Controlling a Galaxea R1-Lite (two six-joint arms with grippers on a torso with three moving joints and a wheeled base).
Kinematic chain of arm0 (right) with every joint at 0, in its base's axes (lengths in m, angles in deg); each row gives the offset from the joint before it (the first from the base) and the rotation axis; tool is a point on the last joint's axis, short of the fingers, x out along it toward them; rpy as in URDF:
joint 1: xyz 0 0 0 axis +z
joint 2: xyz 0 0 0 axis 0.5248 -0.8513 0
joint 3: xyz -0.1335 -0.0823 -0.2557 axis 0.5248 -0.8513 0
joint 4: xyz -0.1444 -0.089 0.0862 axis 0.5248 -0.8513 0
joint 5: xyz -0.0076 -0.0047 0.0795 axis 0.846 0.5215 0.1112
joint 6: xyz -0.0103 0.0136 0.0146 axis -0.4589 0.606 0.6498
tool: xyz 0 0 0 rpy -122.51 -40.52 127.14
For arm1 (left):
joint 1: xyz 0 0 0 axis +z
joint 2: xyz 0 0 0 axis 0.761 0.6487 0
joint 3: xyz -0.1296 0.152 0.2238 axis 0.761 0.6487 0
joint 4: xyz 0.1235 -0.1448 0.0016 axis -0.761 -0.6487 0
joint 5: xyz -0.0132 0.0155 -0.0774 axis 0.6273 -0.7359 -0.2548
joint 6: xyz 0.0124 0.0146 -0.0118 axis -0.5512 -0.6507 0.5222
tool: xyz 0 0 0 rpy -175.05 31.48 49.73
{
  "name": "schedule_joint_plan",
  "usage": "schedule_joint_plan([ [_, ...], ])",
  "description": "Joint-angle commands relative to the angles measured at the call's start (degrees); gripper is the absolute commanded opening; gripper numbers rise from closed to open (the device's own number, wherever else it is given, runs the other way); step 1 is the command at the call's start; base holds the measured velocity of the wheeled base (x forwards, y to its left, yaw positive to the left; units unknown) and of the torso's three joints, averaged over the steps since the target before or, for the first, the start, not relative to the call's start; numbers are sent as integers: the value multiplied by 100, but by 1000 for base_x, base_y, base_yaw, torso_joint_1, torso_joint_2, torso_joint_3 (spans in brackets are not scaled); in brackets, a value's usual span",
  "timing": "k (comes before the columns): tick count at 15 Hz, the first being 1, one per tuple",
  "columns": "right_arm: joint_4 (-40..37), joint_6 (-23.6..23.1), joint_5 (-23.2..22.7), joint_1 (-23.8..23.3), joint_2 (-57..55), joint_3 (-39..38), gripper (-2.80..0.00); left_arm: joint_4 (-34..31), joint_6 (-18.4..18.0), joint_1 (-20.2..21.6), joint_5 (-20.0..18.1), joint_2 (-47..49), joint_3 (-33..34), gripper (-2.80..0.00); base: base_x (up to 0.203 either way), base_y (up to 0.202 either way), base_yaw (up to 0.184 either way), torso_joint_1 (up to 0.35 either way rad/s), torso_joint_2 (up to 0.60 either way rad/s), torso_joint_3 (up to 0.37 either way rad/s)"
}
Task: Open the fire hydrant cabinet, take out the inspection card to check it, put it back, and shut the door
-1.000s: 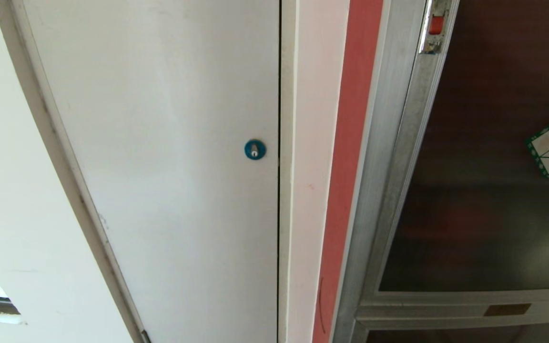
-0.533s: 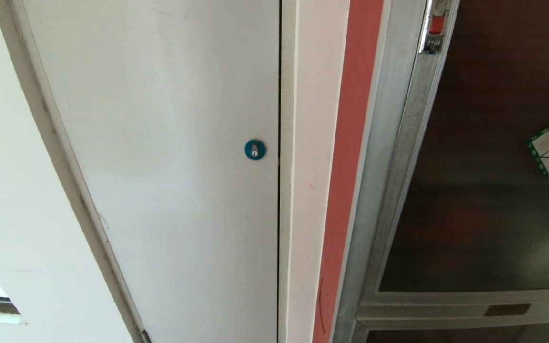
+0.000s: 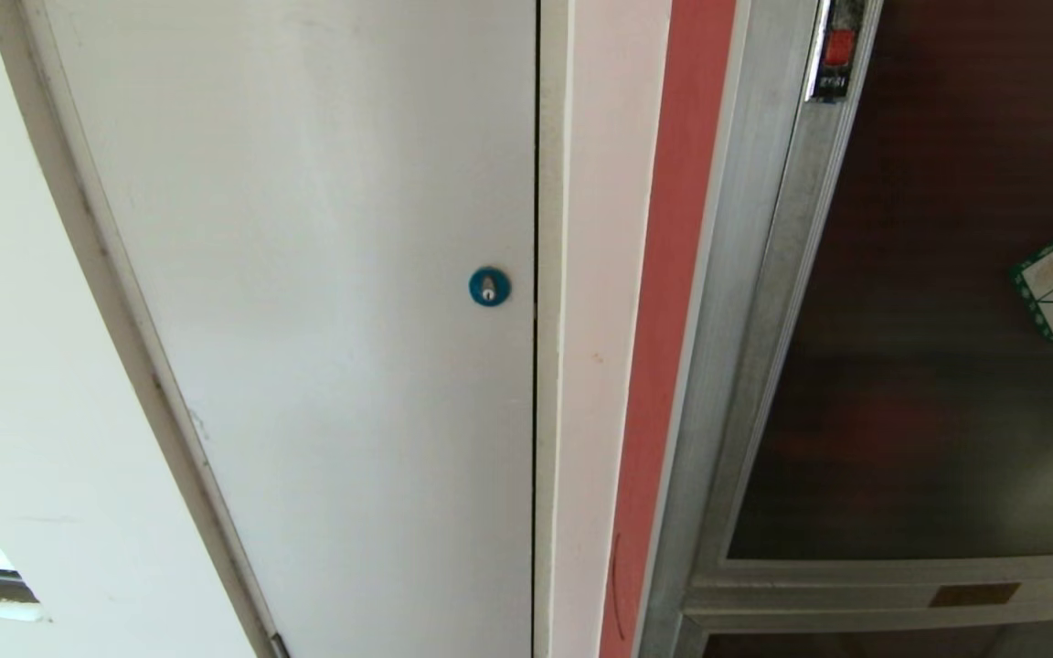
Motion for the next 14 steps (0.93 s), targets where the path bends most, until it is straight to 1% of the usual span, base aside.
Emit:
schedule_joint_plan([
  [1, -41, 125, 5, 555, -848, 563, -280, 0, 2, 1, 5, 5, 1, -280, 0, 0, 0, 0, 0, 0],
  [3, -61, 176, 6, 792, -1083, 835, -280, 0, 2, 1, 1, 5, 1, -280, 0, 0, 0, 0, 0, 0],
  [5, -405, 244, -4, 1008, -1231, 1216, -280, 0, 2, 1, 0, 5, 1, -280, 0, 0, 0, 0, 0, 0],
  [7, -806, 610, -19, 1089, -1450, 1775, -280, 0, 2, 1, 4, 5, 1, -280, 0, 0, 0, 0, 0, 0],
  [9, -1093, 877, -28, 1082, -1628, 2074, -280, 0, 2, 1, 0, 5, 1, -280, 0, 0, 0, 0, 0, 0],
  [11, -1137, 952, -29, 990, -1637, 2059, -280, 0, 2, 1, 0, 5, 1, -280, 0, 0, 0, 0, 0, 0],
  [12, -1130, 1072, -22, 920, -1637, 2057, -280, 0, 2, 1, 0, 5, 1, -280, 0, 0, 0, 0, 0, 0],
  [14, -1121, 1115, 5, 753, -1637, 2040, -280, 0, 2, 1, 2, 5, 1, -280, 0, 0, 0, 0, 0, 0],
])
